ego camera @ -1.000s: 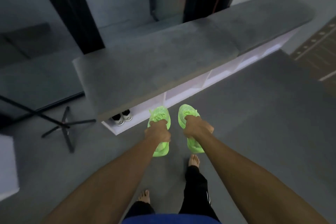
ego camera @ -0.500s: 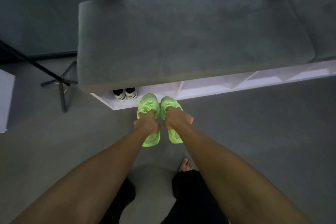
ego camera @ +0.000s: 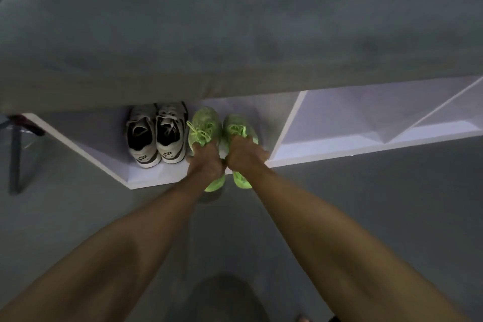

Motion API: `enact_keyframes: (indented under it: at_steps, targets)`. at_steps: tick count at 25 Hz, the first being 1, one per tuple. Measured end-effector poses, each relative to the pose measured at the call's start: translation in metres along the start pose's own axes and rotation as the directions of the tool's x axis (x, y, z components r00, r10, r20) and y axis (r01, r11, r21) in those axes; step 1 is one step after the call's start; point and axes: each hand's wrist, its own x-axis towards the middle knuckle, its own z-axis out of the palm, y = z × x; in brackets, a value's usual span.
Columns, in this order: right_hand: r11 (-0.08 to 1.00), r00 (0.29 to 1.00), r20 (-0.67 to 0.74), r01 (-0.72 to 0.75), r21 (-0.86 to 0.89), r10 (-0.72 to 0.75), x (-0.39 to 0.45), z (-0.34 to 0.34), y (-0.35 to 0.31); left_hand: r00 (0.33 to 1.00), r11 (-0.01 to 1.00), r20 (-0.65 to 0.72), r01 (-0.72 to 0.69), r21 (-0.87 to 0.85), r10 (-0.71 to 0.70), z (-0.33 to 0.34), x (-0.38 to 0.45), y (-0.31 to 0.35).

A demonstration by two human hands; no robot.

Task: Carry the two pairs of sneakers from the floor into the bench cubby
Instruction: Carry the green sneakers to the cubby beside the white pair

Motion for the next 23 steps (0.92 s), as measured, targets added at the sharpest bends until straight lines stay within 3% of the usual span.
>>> enact_keyframes:
  at_steps: [7,14,20,23]
  targets:
    - [0.995,0.987,-0.140,0.087,0.056,-0.079,0.109,0.049,-0.010,0.985,0.989,-0.118,-0.120,0.085,0.129,0.031,0.116,-0.025]
    - [0.993,0.976,-0.207,0.084,0.088,-0.065,0.158,0.040,-0.023,0.975,0.997,-0.207,-0.069,0.028,0.074,0.040,0.160,-0.012]
    - [0.983,0.960,-0.260,0.142,0.116,-0.108,0.176,0.044,-0.015,0.986,0.996,-0.159,-0.035,0.079,0.047,0.041,0.160,-0.001]
    - [0.976,0.963,-0.203,0.197,0.088,-0.176,0.178,0.046,-0.006,0.987,0.987,-0.118,-0.089,0.135,0.105,0.035,0.153,0.004]
